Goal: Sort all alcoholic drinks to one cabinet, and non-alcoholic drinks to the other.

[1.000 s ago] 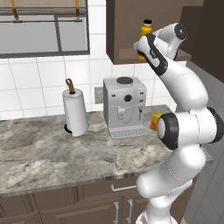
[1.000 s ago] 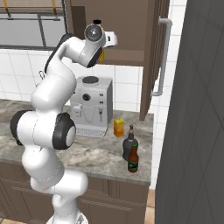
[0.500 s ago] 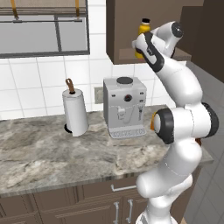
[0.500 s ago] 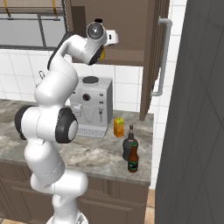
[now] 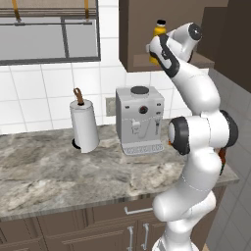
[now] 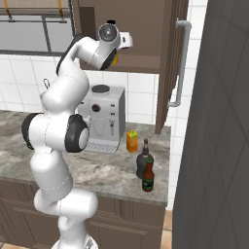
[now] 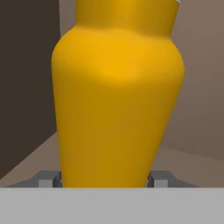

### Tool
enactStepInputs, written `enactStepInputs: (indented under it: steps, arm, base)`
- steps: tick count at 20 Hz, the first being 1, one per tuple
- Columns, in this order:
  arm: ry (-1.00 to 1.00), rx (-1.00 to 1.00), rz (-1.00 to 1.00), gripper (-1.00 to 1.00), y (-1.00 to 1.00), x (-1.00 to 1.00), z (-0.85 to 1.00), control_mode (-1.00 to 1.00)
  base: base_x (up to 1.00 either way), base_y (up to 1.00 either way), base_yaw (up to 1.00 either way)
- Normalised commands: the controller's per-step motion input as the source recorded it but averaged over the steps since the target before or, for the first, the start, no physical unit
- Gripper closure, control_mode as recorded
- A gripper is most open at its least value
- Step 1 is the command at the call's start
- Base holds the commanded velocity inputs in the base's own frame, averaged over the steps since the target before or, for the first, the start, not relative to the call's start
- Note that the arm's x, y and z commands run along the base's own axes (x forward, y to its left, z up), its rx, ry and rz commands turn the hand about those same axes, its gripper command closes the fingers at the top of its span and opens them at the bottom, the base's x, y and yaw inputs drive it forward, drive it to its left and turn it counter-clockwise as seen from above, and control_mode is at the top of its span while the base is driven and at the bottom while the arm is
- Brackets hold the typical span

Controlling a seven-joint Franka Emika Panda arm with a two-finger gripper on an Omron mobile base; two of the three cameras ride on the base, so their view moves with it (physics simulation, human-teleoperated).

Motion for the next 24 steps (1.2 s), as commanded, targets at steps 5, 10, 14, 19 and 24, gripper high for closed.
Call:
enactStepInputs:
  steps: [5,10,14,19,24]
  arm:
    - [0.00,0.00,0.00,1.00,0.00,0.24,-0.15,-1.00]
    - [0.00,0.00,0.00,1.00,0.01,0.21,-0.16,-1.00]
    - [0.00,0.00,0.00,1.00,0.02,0.21,-0.17,-1.00]
    - [0.00,0.00,0.00,1.00,0.02,0.21,-0.16,-1.00]
    - [0.00,-0.01,0.00,1.00,0.00,0.21,-0.15,-1.00]
  base:
    - [0.00,0.00,0.00]
    - [0.00,0.00,0.00]
    - [0.00,0.00,0.00]
    - [0.00,0.00,0.00]
    - [0.00,0.00,0.00]
